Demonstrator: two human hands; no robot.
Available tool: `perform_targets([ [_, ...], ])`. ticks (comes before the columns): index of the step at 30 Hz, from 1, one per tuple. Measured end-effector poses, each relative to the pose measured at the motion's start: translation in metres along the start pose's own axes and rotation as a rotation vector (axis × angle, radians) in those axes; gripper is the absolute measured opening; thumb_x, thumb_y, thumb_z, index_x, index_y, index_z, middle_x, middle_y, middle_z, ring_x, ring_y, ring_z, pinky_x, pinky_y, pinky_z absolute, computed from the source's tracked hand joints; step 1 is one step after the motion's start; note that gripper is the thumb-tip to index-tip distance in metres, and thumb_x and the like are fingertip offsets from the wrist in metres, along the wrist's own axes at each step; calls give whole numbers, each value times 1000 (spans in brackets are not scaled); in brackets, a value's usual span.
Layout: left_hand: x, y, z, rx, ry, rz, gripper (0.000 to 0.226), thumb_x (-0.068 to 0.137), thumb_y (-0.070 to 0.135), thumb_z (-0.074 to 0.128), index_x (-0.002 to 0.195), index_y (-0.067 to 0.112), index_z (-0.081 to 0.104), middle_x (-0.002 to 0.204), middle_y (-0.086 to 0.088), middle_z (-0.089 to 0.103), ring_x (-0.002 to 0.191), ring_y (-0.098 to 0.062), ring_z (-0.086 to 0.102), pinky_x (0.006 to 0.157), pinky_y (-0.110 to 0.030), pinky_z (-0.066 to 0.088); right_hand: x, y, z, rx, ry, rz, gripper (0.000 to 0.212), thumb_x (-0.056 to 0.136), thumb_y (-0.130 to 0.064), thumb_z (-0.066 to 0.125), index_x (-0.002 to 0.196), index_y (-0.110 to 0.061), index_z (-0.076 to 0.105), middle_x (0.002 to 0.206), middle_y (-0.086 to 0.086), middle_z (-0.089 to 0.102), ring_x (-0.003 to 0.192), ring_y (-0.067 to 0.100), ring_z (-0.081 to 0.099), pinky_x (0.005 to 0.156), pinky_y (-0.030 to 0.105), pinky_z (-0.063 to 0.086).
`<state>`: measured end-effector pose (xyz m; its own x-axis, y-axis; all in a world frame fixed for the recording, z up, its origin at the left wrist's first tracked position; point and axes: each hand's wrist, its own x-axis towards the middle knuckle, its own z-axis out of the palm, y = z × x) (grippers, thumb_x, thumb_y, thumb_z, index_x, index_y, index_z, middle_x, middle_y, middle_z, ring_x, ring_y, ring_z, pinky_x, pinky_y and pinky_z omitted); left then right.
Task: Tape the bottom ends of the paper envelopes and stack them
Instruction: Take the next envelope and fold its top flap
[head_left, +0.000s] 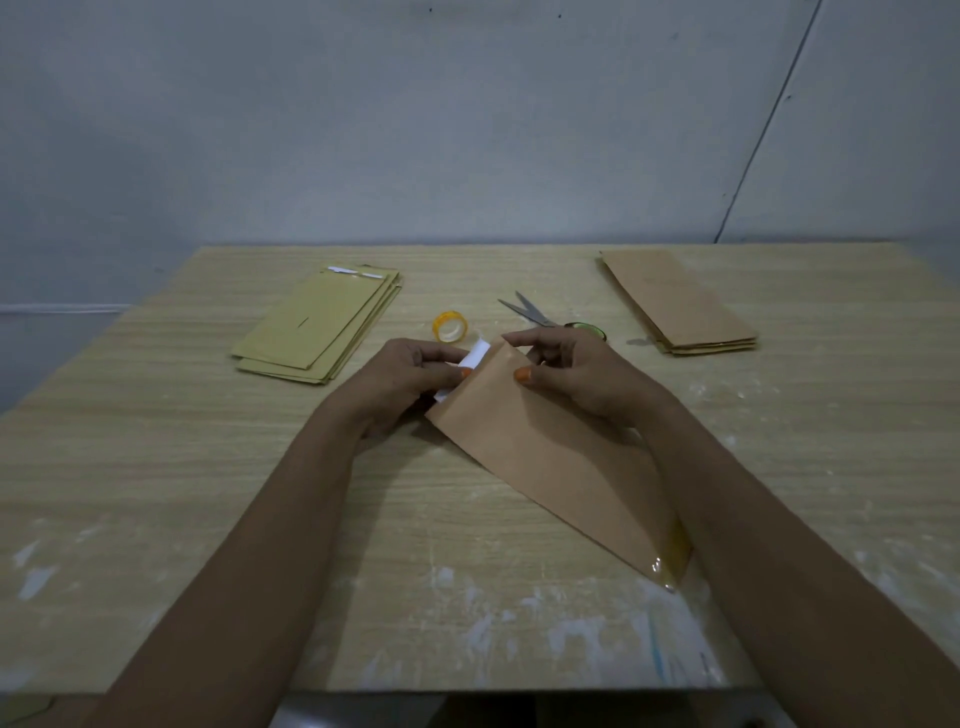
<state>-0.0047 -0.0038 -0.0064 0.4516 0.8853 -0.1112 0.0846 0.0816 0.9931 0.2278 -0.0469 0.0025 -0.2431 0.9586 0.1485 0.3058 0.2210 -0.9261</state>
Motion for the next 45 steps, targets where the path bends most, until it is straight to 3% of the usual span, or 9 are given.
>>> perform_targets([
  [8,-2,2,-3,82,-81,-12,24,93,3,62,116,4,71,96,-16,74,76,-15,66,67,-22,51,3,4,4,-29,16,28,37,92,-8,67,123,-27,65,77,-5,64,73,7,61,66,21,48],
  [11,-5,4,-3,118,-143,-22,23,95,3,60,116,0,69,84,-7,73,67,-9,65,61,-18,49,2,2,4,-46,-6,18,39,91,-7,67,125,-25,65,81,-1,66,76,9,64,67,22,50],
  [16,-3,3,-6,104,-80,-20,11,89,-2,66,97,-1,72,79,-14,70,59,-12,62,55,-20,48,0,0,6,-13,-25,32,41,92,-4,65,130,-17,62,85,3,69,78,13,65,69,24,52],
  [20,-2,2,-4,93,-64,-4,8,90,-1,65,87,4,71,71,-7,71,54,-8,62,51,-18,47,0,0,5,20,-24,57,41,91,-6,67,130,-17,62,77,0,69,71,10,62,64,21,49],
  [26,-8,6,-6,81,-225,-73,22,94,0,60,115,0,67,88,-10,73,66,-13,65,58,-19,50,-1,-1,5,-40,-62,55,34,90,-8,69,120,-23,69,81,0,71,76,10,67,69,24,52],
  [32,-3,2,-8,146,-138,-55,14,89,-5,65,100,1,72,101,-30,68,71,-21,65,61,-23,53,0,-5,6,-81,-60,49,34,89,-11,71,121,-22,68,81,-2,71,77,9,66,71,25,52],
  [37,1,1,-6,200,-133,-23,19,91,-11,58,87,5,66,69,-2,69,60,-7,61,58,-18,47,1,-4,11,-70,-30,56,33,88,-25,73,120,-22,68,80,-1,70,75,8,63,71,26,50],
  [42,-4,3,-7,145,-216,-60,15,92,-5,60,103,1,68,85,-8,75,70,-10,68,62,-20,51,0,-4,14,-77,-33,49,19,87,-27,75,105,-31,71,79,-3,70,72,4,62,67,22,48],
  [45,-4,3,-8,79,-227,-96,21,91,-6,61,110,-1,69,96,-12,75,74,-14,71,61,-21,54,0,-3,13,-105,-45,48,21,87,-25,74,108,-25,73,83,4,70,73,7,64,67,24,50],
])
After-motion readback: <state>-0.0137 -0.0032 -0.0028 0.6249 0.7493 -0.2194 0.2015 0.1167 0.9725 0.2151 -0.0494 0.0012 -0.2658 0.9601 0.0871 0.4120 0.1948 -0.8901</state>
